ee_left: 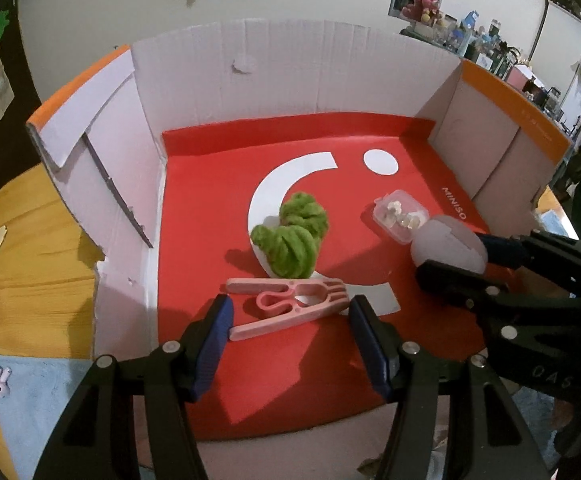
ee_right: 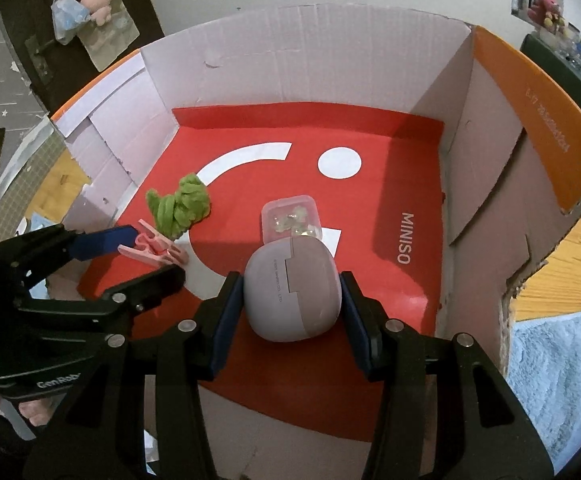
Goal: Organize objects
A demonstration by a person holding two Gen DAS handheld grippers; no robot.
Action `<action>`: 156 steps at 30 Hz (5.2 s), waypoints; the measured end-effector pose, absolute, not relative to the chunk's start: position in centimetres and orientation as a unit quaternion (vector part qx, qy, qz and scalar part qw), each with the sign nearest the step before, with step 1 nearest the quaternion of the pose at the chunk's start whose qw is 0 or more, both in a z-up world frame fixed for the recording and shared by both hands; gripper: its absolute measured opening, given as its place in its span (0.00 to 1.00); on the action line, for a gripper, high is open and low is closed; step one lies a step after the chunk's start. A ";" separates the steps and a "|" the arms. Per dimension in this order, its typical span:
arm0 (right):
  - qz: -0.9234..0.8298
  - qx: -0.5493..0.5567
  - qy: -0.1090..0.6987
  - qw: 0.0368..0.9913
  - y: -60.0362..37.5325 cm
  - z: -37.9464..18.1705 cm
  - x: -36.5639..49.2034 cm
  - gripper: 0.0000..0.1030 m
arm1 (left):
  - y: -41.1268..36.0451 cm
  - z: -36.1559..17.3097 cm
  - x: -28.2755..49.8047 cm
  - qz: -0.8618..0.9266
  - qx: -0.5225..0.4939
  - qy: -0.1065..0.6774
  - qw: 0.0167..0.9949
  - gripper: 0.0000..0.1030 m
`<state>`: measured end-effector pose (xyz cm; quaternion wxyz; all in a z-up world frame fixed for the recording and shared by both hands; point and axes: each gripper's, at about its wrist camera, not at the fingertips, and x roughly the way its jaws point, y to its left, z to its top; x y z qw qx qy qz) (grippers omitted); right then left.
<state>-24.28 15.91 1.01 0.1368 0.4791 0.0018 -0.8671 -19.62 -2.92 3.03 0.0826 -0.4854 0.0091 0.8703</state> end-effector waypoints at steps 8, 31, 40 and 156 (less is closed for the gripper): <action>-0.864 0.482 0.014 0.146 16.2 1.1 -24.0 0.45 | -3.0 3.0 -18.7 0.870 -0.485 -0.005 0.091 0.60; -0.857 0.495 0.012 0.140 16.4 1.6 -23.1 0.45 | -2.8 3.3 -19.2 0.868 -0.488 -0.011 0.094 0.61; -0.859 0.491 0.022 0.145 16.2 1.6 -22.8 0.49 | -2.7 3.4 -19.2 0.869 -0.485 -0.011 0.098 0.61; -0.889 0.421 0.007 0.179 17.3 3.6 -8.6 0.96 | -4.3 4.5 -5.6 0.889 -0.448 -0.035 0.084 0.88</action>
